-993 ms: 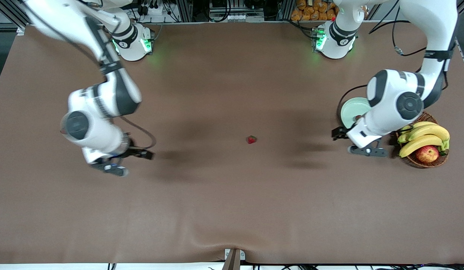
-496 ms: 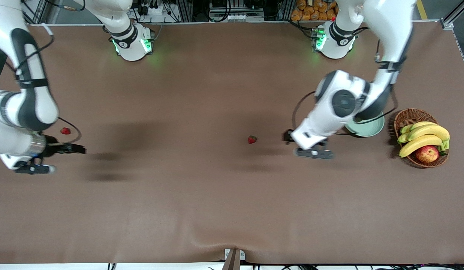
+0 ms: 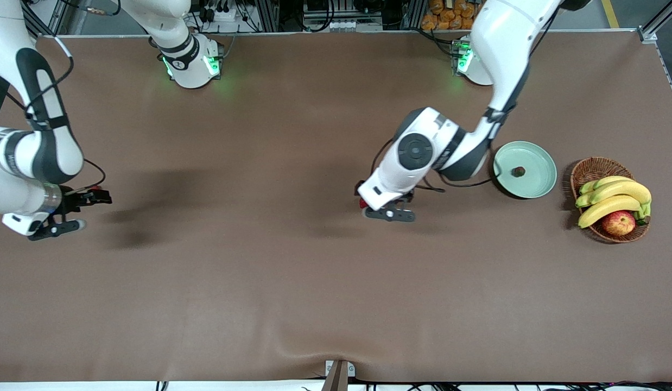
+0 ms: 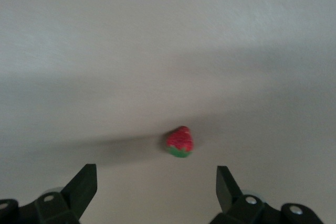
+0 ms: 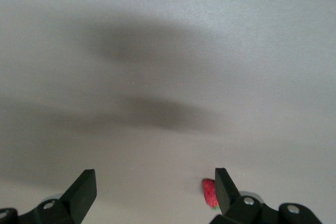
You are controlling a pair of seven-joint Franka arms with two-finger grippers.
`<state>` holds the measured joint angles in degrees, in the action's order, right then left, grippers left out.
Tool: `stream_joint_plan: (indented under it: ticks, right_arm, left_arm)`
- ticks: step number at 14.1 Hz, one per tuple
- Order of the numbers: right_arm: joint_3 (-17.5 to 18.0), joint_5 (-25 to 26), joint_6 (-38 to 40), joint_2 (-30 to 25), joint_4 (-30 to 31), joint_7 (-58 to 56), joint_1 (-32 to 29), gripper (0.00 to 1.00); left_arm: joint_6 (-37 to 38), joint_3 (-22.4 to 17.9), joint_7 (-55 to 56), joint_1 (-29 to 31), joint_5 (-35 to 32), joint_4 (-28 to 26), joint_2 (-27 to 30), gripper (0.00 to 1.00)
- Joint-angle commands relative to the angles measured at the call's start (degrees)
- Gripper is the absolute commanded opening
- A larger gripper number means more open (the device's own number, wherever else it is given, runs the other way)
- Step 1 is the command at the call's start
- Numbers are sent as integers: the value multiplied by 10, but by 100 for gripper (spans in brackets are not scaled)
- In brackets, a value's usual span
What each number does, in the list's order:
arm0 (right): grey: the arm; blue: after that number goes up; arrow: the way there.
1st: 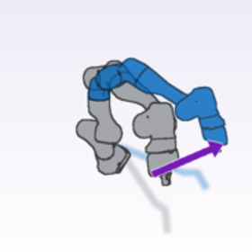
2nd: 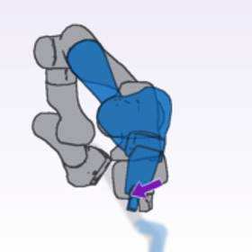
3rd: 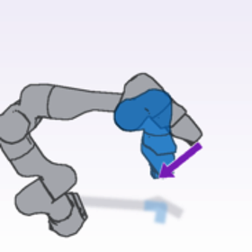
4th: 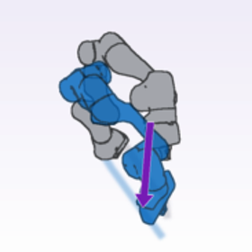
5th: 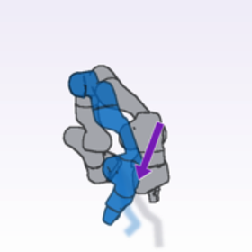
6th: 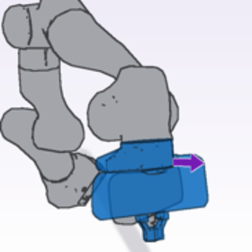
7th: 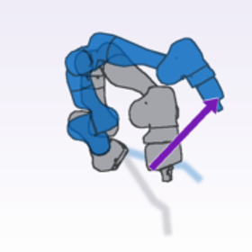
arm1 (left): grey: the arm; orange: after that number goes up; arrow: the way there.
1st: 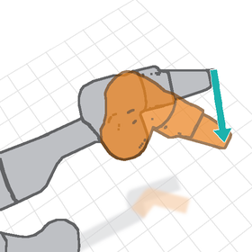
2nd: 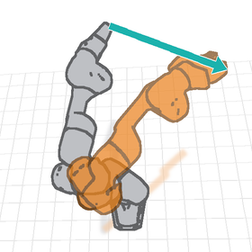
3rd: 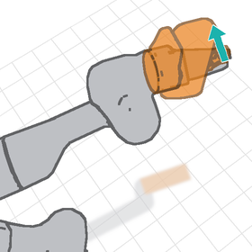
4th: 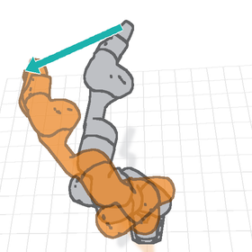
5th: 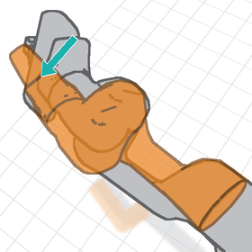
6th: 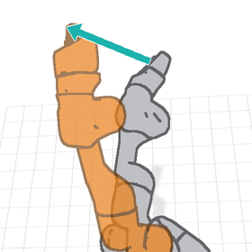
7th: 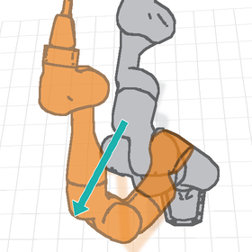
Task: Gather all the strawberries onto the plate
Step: 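Grasp the second strawberry with the left gripper while the right grasps the third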
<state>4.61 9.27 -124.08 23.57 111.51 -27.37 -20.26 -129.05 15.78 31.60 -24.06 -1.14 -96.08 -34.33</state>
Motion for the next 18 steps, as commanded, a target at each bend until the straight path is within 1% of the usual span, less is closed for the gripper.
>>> stream_joint_plan:
  ticks: [1,4,5,7,9,10,11,12,16,17,18]
  right_arm:
    - [13,42,-106,-19,86,-37,-44,100]
    - [13,88,-154,-18,114,-43,-71,100]
    - [13,114,-166,-15,115,-43,-82,100]
    - [13,144,-186,-13,127,-45,-105,100]
    - [13,150,-224,-12,150,-51,-120,100]
    - [13,150,-230,-10,154,-54,-128,100]
    - [13,150,-230,-9,155,-55,-129,100]
    - [13,150,-230,-9,155,-56,-130,100]
    - [14,150,-230,-4,157,-66,-146,100]
    - [14,150,-231,-4,158,-66,-146,100]
    - [14,150,-231,-4,159,-65,-146,100]
  left_arm:
    - [-7,-8,14,-16,-29,33,-36,100]
    - [-19,-8,14,-21,-69,31,-58,100]
    - [-19,-8,15,-23,-70,28,-60,95]
    - [-20,-8,15,-21,-70,26,-63,91]
    - [-22,-8,15,-23,-68,28,-68,91]
    - [-25,-8,15,-23,-66,29,-71,90]
    - [-33,-8,15,-23,-66,27,-75,89]
    - [-44,-8,15,-24,-66,27,-79,87]
    - [-51,-8,18,-35,-66,28,-93,82]
    - [-52,-8,27,-37,-69,27,-94,78]
    - [-52,-8,30,-37,-71,27,-96,71]
